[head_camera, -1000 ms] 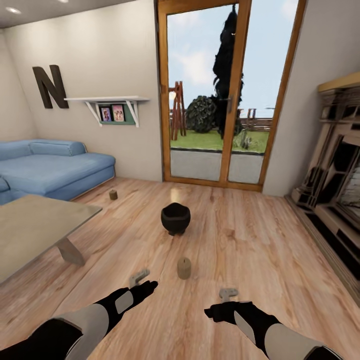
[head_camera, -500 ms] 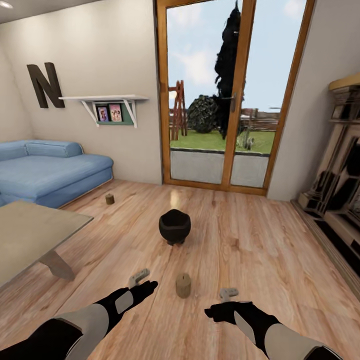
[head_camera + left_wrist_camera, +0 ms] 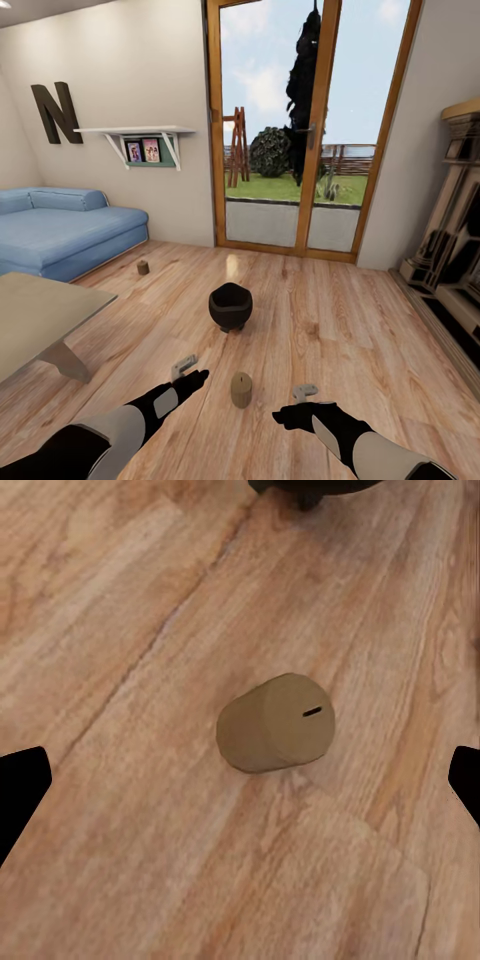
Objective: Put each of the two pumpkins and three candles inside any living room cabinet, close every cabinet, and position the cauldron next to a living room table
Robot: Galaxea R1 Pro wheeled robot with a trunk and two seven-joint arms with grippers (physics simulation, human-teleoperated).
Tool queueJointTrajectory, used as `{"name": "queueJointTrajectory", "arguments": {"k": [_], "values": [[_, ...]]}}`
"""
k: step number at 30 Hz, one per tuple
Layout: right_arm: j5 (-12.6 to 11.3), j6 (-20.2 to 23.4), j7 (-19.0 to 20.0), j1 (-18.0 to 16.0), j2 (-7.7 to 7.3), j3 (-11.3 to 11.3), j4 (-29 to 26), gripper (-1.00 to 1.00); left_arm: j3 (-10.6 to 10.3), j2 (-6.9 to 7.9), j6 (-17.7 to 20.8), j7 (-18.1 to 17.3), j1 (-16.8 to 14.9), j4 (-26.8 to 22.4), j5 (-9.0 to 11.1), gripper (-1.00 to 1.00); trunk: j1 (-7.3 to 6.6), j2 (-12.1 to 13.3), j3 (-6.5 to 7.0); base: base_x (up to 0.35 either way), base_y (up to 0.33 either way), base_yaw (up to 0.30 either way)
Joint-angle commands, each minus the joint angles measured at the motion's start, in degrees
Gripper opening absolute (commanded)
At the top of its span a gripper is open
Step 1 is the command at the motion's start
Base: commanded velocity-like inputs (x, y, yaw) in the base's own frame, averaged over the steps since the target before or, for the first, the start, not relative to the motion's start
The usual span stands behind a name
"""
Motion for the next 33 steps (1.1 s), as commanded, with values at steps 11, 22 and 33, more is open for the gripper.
{"name": "queueJointTrajectory", "arguments": {"k": [11, 22, 33], "values": [[-0.17, 0.29, -0.87, -0.07, -0.01, 0.18, -0.04, 1.0, -0.43, -0.71, 6.05, -0.76, -0.04, -8.99, 0.5, 1.0, -0.01, -0.02, -0.06, 0.001, 0.0, 0.0], [-0.29, 0.51, -5.38, -0.05, 0.69, -0.06, 0.05, 1.0, 0.5, -0.46, 34.52, 18.11, -0.11, -46.13, 0.78, 1.0, -0.01, -0.02, -0.06, 0.0, 0.0, 0.0], [-0.68, 5.39, -6.24, -0.42, 3.2, -0.44, -0.09, 1.0, 0.54, -2.15, 45.67, 18.36, -0.57, -54.77, 0.94, 1.0, -0.01, -0.02, -0.06, 0.0, 0.0, 0.0]]}}
